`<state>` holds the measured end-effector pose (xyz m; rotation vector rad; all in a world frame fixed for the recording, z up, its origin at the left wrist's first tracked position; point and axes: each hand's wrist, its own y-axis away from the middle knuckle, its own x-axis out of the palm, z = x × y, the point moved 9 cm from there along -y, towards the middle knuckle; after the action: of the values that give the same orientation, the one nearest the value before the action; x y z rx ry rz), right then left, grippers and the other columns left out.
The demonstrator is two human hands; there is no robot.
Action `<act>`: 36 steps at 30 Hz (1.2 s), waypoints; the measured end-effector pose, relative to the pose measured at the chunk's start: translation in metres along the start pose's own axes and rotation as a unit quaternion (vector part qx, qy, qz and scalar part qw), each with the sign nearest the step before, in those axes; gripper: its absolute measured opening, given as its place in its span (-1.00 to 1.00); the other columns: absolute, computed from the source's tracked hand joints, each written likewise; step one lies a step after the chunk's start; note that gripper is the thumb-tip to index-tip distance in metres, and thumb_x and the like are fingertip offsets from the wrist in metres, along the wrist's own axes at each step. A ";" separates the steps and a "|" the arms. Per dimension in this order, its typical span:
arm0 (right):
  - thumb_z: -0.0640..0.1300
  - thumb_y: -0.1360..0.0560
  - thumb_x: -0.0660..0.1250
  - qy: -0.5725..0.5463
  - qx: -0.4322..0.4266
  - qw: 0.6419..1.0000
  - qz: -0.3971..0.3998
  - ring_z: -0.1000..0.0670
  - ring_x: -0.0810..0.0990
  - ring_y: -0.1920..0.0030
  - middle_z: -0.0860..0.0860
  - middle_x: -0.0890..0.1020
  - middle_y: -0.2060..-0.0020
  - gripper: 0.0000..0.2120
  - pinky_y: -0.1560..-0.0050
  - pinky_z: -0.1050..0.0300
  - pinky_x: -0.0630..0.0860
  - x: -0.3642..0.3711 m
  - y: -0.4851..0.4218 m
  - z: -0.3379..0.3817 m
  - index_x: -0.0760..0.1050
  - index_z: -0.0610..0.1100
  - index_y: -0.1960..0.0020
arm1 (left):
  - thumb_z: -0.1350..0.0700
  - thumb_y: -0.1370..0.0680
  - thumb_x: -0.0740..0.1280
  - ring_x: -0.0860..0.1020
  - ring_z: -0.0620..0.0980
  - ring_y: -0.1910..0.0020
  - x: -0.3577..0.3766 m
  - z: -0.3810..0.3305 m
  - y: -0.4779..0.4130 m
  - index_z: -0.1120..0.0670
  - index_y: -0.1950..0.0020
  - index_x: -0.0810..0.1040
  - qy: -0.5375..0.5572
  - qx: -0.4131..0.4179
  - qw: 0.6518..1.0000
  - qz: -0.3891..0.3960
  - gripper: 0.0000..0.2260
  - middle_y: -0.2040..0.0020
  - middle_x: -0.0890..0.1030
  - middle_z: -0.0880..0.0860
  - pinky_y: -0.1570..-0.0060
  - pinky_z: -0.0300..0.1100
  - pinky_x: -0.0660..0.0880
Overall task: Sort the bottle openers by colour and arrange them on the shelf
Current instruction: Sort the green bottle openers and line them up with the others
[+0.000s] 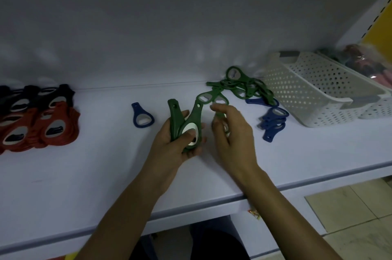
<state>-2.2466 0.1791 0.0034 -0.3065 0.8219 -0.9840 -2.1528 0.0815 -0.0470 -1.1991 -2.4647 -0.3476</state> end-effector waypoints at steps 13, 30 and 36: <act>-0.21 -0.59 0.20 0.131 0.032 0.990 -0.038 -0.14 0.56 0.40 -0.16 0.64 0.33 -0.75 0.39 0.12 0.41 -0.010 -0.003 0.002 0.53 -0.24 -0.21 | 0.10 -0.61 0.15 0.63 0.16 0.01 -0.006 0.008 -0.004 0.15 -0.24 0.48 0.175 -0.061 0.980 -0.072 -0.74 -0.07 0.63 0.21 0.24 -0.06 0.62; -0.03 -0.55 0.25 0.185 0.025 0.974 0.132 -0.10 0.54 -0.16 -0.10 0.60 -0.15 -0.68 -0.13 0.07 0.46 0.041 -0.074 -0.018 0.50 -0.13 -0.25 | 0.25 -0.54 0.26 0.61 0.08 0.04 -0.016 0.005 -0.001 0.16 -0.30 0.47 0.228 -0.072 0.967 -0.089 -0.67 -0.15 0.58 0.21 0.28 -0.23 0.58; -0.23 -0.49 0.27 0.428 -0.042 0.886 0.173 -0.09 0.58 0.20 -0.07 0.64 0.13 -0.85 0.21 0.16 0.28 0.075 -0.076 -0.035 0.52 -0.12 -0.04 | 0.13 -0.44 0.34 0.65 0.15 0.02 -0.016 0.007 -0.001 0.17 -0.20 0.55 0.258 -0.079 0.958 -0.098 -0.66 -0.09 0.63 0.22 0.18 -0.11 0.62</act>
<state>-2.2977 0.0798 -0.0119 0.2355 1.6629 -0.7233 -2.1462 0.0723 -0.0601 -0.7873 -2.1208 -0.8150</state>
